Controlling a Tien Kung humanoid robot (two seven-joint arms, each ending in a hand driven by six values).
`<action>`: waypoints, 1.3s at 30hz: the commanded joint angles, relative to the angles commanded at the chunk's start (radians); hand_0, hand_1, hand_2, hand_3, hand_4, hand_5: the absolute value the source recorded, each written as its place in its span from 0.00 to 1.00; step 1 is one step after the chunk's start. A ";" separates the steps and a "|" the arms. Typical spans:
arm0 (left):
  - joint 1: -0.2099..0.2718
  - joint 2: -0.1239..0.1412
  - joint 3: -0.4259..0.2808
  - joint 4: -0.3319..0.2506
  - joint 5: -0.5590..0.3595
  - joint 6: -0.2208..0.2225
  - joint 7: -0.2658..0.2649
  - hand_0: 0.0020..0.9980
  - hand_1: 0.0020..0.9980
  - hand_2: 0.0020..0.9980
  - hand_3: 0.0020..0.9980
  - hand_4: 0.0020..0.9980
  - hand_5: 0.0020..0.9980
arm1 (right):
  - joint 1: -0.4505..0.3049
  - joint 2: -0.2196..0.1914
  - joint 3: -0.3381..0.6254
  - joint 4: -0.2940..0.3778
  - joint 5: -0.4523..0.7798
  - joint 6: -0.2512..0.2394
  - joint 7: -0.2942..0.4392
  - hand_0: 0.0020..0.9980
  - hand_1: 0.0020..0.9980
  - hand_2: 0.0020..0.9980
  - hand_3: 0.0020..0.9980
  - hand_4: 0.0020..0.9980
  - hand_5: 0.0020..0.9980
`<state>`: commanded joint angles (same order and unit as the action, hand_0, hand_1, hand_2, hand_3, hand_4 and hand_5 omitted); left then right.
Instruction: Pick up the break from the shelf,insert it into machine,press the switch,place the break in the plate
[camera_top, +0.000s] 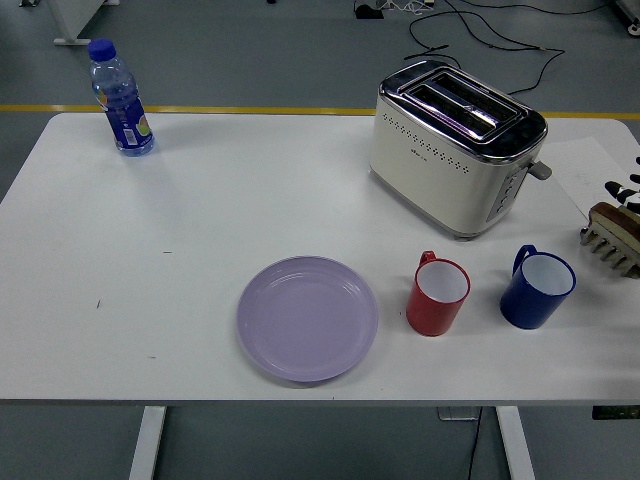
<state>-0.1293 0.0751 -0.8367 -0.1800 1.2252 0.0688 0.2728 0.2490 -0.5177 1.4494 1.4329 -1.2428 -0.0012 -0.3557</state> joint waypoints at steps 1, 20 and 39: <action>0.000 0.000 0.000 0.000 -0.001 0.000 0.000 0.65 0.59 0.59 0.60 0.33 0.95 | 0.001 -0.001 -0.010 0.009 -0.026 0.004 -0.017 0.98 0.91 0.96 1.00 0.81 0.13; -0.002 0.001 -0.002 0.000 0.002 -0.001 0.001 0.65 0.58 0.59 0.60 0.33 0.95 | 0.043 0.000 -0.118 0.005 -0.773 0.019 -0.129 0.99 0.91 0.97 1.00 0.81 0.14; -0.002 0.000 0.004 0.000 -0.008 0.001 0.000 0.65 0.59 0.59 0.60 0.33 0.95 | 0.097 0.040 -0.220 -0.034 -0.759 -0.029 -0.193 0.89 0.83 0.90 0.94 0.80 0.16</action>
<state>-0.1310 0.0751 -0.8329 -0.1800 1.2172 0.0694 0.2726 0.3463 -0.4774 1.2289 1.3985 -2.0021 -0.0299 -0.5482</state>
